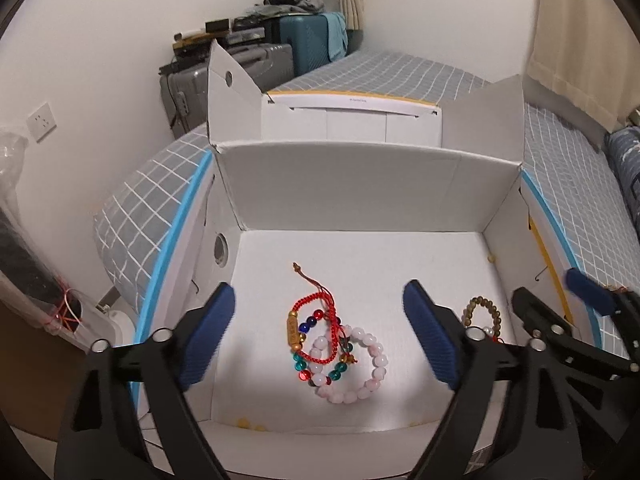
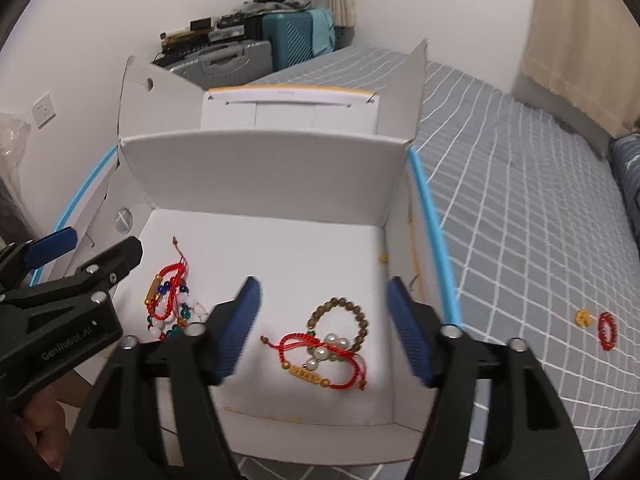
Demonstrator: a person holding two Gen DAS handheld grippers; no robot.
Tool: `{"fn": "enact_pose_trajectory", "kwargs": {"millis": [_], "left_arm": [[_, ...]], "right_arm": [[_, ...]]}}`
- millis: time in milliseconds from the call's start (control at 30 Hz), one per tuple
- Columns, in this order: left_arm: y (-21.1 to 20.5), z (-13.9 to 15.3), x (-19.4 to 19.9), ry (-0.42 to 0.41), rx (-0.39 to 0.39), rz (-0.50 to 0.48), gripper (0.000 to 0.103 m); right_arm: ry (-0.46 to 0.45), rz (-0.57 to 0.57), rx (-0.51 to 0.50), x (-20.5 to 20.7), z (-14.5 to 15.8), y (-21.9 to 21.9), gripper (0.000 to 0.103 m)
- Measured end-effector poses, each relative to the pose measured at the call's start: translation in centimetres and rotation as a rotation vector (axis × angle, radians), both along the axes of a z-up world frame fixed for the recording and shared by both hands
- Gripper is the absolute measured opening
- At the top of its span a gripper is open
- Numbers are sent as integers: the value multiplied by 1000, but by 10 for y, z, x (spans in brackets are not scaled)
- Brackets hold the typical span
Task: Organize jewelry
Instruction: 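Move both tools back over the remaining beads on the bed, then grasp the red bead bracelet with the right tool while the left tool grasps the yellow amber beads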
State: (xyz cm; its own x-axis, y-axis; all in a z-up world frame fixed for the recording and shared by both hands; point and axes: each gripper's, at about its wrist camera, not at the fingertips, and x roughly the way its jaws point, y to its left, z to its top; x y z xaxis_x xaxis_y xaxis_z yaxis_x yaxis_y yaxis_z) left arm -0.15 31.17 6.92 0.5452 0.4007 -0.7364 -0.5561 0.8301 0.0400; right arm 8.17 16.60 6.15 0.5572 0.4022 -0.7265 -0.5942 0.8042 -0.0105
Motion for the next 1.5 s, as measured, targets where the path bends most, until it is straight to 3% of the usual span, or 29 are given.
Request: {"fn": "enact_pose_trajectory", "kwargs": {"millis": [100, 233, 533, 833, 1133, 1267, 1333, 1500], "left_arm": [[-4, 5, 1, -17, -2, -5, 94], [-14, 13, 3, -40, -1, -24, 97], [-68, 44, 27, -95, -6, -130, 97], [-173, 60, 93, -107, -24, -331, 97], [-294, 32, 191, -22, -53, -535, 97], [-337, 9, 229, 24, -16, -591, 97], [-352, -1, 242, 31, -4, -606, 97], [-371, -40, 275, 88, -72, -616, 97]], "right_arm": [[-32, -20, 18, -2, 12, -9, 86], [-71, -65, 39, -2, 28, -30, 94], [-85, -193, 85, 19, 61, -108, 95], [-89, -404, 60, 67, 76, -238, 95], [-37, -588, -2, 130, 50, -364, 95], [13, -613, -1, 154, 19, -396, 95], [38, -604, -16, 165, 2, -408, 90], [93, -603, -51, 187, -32, -423, 80]]}}
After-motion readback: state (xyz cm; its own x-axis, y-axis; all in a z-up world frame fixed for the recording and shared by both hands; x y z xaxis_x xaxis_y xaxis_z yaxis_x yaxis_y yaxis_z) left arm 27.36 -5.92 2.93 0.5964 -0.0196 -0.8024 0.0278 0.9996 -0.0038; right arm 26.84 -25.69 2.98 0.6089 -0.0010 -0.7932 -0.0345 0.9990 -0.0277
